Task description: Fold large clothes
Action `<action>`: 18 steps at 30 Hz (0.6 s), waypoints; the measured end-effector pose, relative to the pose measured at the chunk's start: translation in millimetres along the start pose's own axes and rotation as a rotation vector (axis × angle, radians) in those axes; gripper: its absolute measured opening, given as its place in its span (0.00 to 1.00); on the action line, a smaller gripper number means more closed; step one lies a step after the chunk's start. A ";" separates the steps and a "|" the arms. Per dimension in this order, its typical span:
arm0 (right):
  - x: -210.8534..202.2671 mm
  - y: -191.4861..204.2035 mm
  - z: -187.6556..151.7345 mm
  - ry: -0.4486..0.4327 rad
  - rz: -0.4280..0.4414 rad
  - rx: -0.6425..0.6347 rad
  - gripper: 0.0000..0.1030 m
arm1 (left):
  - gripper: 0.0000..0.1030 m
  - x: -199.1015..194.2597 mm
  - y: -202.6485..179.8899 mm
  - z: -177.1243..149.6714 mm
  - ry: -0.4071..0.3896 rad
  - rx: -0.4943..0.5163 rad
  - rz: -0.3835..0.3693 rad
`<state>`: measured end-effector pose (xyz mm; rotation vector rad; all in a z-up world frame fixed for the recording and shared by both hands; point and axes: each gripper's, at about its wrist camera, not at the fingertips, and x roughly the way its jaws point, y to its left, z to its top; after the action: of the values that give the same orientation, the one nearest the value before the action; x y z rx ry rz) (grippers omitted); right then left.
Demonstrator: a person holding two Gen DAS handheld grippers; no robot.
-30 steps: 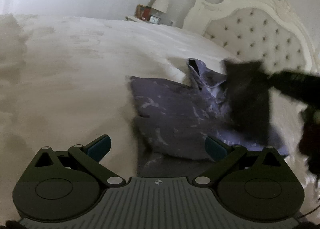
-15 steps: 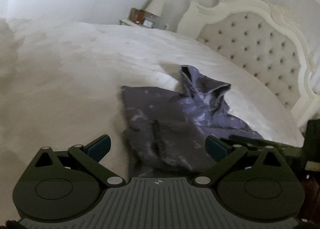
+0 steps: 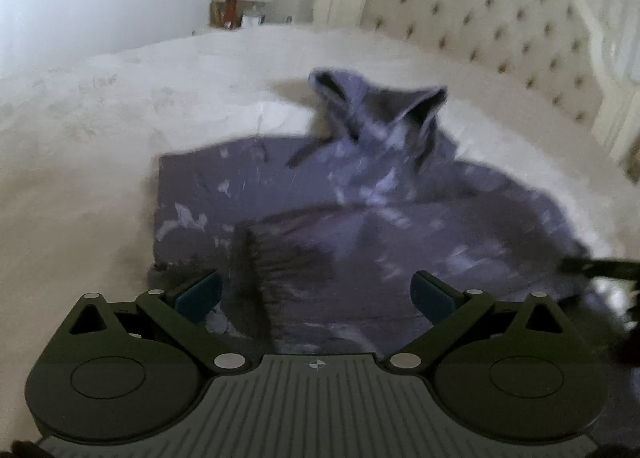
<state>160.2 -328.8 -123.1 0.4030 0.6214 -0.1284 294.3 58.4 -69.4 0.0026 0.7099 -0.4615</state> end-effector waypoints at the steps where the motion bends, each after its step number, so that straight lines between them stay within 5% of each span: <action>1: -1.1 -5.1 -1.0 0.000 0.004 0.016 0.74 | 0.99 7.5 0.9 -2.2 0.016 -0.002 0.010; 8: -9.2 13.2 1.3 -0.009 -0.048 -0.006 0.76 | 1.00 19.0 -3.4 -13.4 0.035 0.059 0.065; 14: -0.4 46.9 8.7 -0.035 0.039 -0.094 0.87 | 1.00 19.1 -4.9 -16.0 0.032 0.072 0.073; 18: 18.5 33.2 7.2 -0.015 -0.052 -0.074 0.86 | 1.00 20.4 -3.1 -16.2 0.029 0.066 0.062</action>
<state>186.9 -301.3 -117.7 0.3145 0.6205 -0.1576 296.4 49.8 -94.1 0.0932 0.7205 -0.4255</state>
